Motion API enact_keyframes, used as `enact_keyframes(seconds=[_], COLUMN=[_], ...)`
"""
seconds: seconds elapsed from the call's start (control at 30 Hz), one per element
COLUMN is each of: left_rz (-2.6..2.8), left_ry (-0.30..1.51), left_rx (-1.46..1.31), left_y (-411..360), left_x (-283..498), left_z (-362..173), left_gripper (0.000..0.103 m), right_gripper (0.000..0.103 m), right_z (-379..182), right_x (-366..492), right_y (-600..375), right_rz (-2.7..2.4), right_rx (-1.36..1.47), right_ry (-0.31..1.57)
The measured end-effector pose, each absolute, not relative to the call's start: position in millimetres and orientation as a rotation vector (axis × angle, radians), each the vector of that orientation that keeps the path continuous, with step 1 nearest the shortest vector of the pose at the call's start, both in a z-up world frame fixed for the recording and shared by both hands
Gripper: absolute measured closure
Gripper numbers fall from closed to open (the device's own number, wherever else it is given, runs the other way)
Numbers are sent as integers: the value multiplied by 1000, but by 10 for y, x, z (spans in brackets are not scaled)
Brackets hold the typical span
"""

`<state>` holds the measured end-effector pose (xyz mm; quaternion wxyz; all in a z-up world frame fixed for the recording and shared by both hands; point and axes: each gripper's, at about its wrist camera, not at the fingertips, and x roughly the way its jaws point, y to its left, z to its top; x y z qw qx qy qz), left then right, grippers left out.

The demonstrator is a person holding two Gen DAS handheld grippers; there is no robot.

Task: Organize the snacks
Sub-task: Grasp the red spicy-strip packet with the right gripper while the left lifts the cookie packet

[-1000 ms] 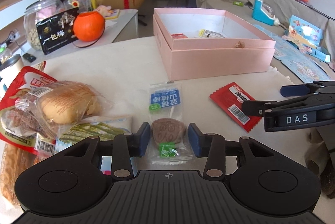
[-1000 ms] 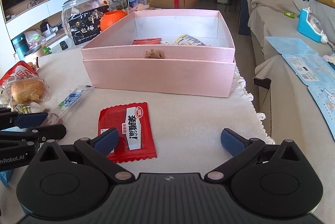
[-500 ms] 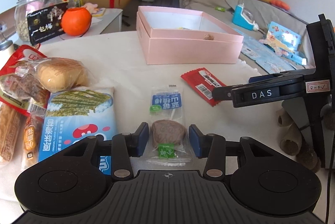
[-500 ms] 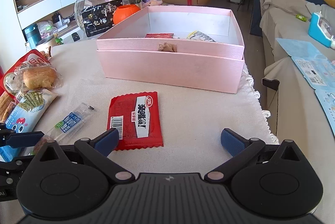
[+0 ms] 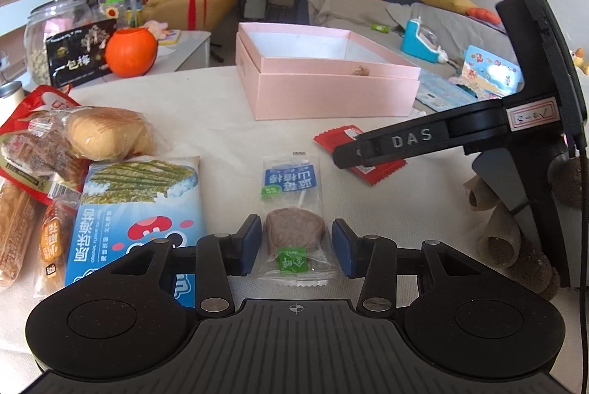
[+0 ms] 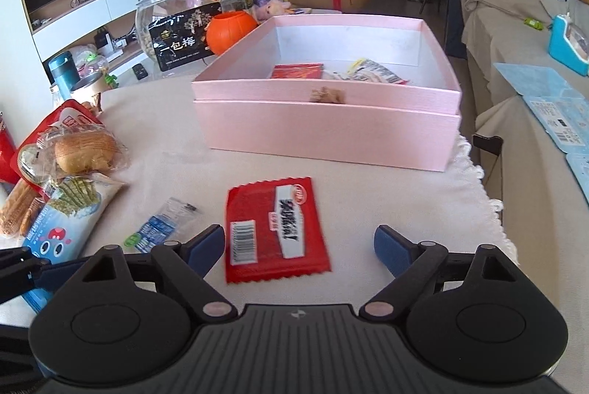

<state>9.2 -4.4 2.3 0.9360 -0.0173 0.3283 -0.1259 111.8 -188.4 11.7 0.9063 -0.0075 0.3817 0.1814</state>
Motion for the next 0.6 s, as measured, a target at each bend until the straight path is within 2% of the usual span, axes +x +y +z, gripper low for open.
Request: enact_keyframes(seconds=[0.07,0.13,0.43,0.6], left_rz=[-256,-256,-259,-278], left_ry=[669,668,678,728], left_rx=[-32,-32,-32,1], left_y=[-48,-47,-45,-32], left_x=[81,81,99,178], left_z=[18,16,29,95], left_gripper=[56,56,56,60], right_gripper=[21,43,45,45], right_z=[121,141,222,320], right_x=[1152,1123,874,813], right_y=[-1742,-1606,-1805,-2030], right_rz=[384,380,335,239], right_rx=[-57,-154,-127,-52], right_ry=[790,777,780,682])
